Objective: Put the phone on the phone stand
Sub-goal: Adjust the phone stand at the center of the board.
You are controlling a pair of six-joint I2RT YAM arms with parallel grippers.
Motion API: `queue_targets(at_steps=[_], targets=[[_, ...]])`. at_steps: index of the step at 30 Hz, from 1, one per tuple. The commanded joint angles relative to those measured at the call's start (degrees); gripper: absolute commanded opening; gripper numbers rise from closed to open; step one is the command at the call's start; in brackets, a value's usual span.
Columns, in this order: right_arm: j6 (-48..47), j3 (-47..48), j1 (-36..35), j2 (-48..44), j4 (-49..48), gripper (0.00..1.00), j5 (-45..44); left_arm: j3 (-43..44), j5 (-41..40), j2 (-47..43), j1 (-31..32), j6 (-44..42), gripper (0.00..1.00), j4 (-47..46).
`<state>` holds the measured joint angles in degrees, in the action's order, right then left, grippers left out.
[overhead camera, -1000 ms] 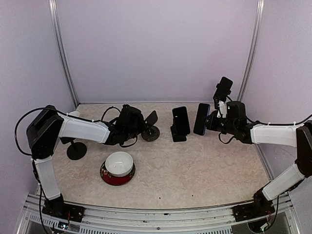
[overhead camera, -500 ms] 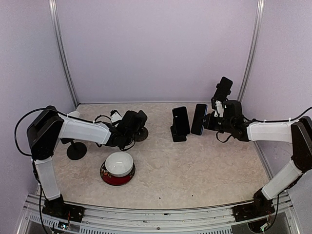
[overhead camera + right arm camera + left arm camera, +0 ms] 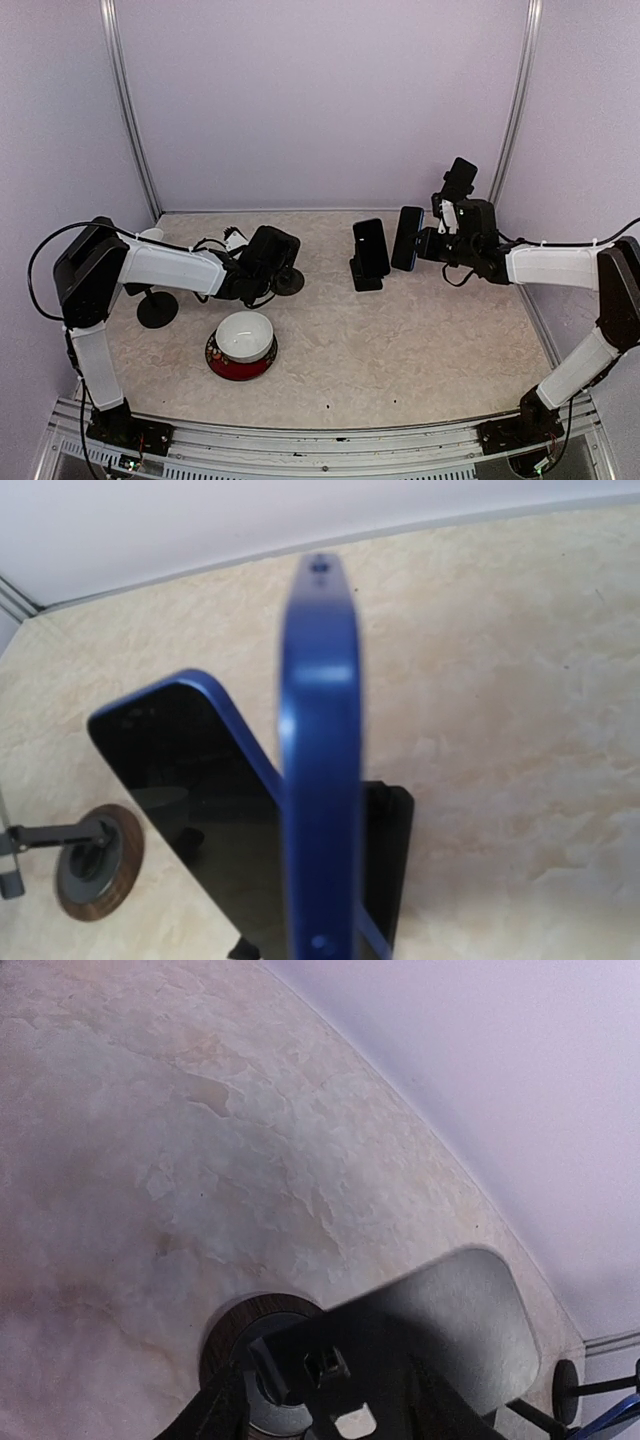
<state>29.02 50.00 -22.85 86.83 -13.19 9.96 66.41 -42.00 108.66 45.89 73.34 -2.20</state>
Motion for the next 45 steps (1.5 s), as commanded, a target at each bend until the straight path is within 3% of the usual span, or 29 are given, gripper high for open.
queue_targets(at_steps=[1,5,10,17,22,30,36,45], targets=[[-1.54,-0.15,-0.26,0.07,-3.26,0.0,-0.97,-4.14,2.03,-7.32,0.16,-14.3,0.64,-7.94],[-1.46,-0.43,-0.31,0.92,-4.39,0.0,-0.58,-10.33,9.83,-13.2,-1.29,-25.94,0.79,-17.11],[-1.74,-0.23,-0.31,1.81,-4.84,0.0,0.1,-14.61,30.21,-15.98,-7.92,-37.63,0.98,-25.55],[-1.73,0.41,-0.26,1.99,-5.02,0.0,1.25,-14.28,56.71,-9.66,-17.14,-45.69,0.99,-30.91],[-2.42,-0.03,-0.27,0.72,-3.78,0.0,0.85,-10.77,70.93,-2.84,-20.29,-47.05,0.99,-31.65],[-2.38,0.1,-0.31,-2.09,-1.73,0.0,0.82,-7.97,76.38,2.02,-22.59,-48.89,0.98,-30.71],[-2.03,-0.86,-0.31,-2.8,-3.11,0.0,1.12,-7.29,80.63,3.46,-24.61,-48.73,0.88,-31.41],[-2.38,-0.71,-0.26,-4.29,-1.42,0.0,1.12,-3.77,85.08,7.48,-25.54,-47.36,0.82,-32.79]])
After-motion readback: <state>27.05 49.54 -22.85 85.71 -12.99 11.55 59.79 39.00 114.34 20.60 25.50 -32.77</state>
